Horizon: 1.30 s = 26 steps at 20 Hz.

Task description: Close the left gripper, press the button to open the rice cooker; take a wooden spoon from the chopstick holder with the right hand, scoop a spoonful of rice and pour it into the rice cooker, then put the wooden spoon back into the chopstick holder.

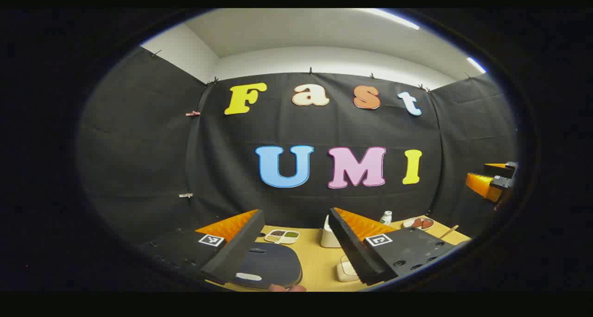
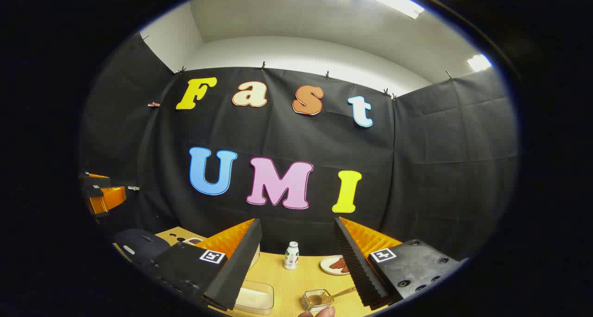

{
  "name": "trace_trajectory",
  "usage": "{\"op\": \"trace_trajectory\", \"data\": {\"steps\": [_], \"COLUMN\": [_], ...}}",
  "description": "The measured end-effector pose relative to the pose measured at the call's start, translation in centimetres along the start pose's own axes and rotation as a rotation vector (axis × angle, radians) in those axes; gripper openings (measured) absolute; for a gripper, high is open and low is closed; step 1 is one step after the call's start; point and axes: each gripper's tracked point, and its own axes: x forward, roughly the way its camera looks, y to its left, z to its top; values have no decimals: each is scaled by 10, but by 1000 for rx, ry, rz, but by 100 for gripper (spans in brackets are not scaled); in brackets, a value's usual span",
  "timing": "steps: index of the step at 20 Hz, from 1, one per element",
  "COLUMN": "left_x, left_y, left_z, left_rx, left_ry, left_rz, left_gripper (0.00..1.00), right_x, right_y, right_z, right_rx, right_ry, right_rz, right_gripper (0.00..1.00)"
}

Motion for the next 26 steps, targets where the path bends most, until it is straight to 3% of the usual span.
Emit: {"op": "trace_trajectory", "data": {"steps": [4,23,24,26], "left_x": [-4,-8,-9,-11], "left_y": [5,10,11,14], "left_z": [-1,-1,0,0], "left_rx": [1,11,12,14], "left_ry": [4,12,12,15], "left_rz": [7,5,4,-4], "left_gripper": [92,95,92,75], "right_x": [-4,-8,-7,-7], "right_y": [3,4,4,4], "right_z": [4,7,6,7], "right_rx": [1,-6,-7,-9], "right_ry": [-7,-10,-10,-13], "right_rz": [0,-8,-8,-7], "right_gripper": [97,97,97,97]}}
